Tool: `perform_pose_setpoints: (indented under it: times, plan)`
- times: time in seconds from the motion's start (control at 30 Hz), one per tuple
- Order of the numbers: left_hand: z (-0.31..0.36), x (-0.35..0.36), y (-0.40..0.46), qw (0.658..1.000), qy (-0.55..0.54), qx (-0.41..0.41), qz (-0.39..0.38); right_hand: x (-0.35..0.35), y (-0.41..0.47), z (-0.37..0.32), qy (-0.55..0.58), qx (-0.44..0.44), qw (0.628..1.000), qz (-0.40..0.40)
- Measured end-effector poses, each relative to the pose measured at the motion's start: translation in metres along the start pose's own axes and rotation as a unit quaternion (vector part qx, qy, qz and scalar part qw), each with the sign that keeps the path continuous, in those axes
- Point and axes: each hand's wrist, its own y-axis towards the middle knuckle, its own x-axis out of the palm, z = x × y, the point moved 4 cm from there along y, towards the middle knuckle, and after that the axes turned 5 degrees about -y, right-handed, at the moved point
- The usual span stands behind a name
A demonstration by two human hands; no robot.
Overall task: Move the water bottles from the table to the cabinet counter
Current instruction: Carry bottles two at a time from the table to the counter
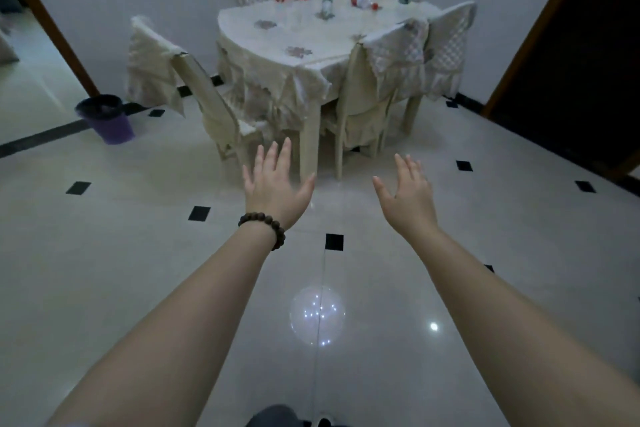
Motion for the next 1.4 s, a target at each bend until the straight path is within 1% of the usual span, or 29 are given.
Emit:
perform_pose_setpoints:
  times: [0.23,0.47,0.6,0.77,0.87,1.23,1.4]
  plan:
    - [0.023,0.042,0.072,0.999,0.000,0.010,-0.031,0.007,0.064,0.035,-0.014,0.027,0.999,-0.011]
    - [0.018,0.081,0.181,1.000,0.000,0.010,-0.029,0.033,0.171,0.035,-0.025,0.025,0.999,-0.022]
    - [0.008,0.091,0.265,1.000,-0.004,0.008,-0.023,0.049,0.261,0.017,-0.032,0.019,0.999,-0.025]
    - [-0.008,0.093,0.382,1.000,-0.001,-0.006,-0.020,0.064,0.385,-0.029,-0.028,0.000,0.999,-0.023]
    - [-0.017,0.096,0.444,1.000,0.003,-0.012,-0.021,0.077,0.445,-0.051,-0.024,-0.003,0.999,-0.028]
    - [-0.058,0.123,0.594,0.999,-0.003,-0.045,-0.016,0.122,0.602,-0.089,-0.022,-0.033,0.998,-0.045]
    - [-0.080,0.140,0.673,0.998,0.003,-0.060,-0.010,0.154,0.689,-0.104,-0.016,-0.049,0.997,-0.055]
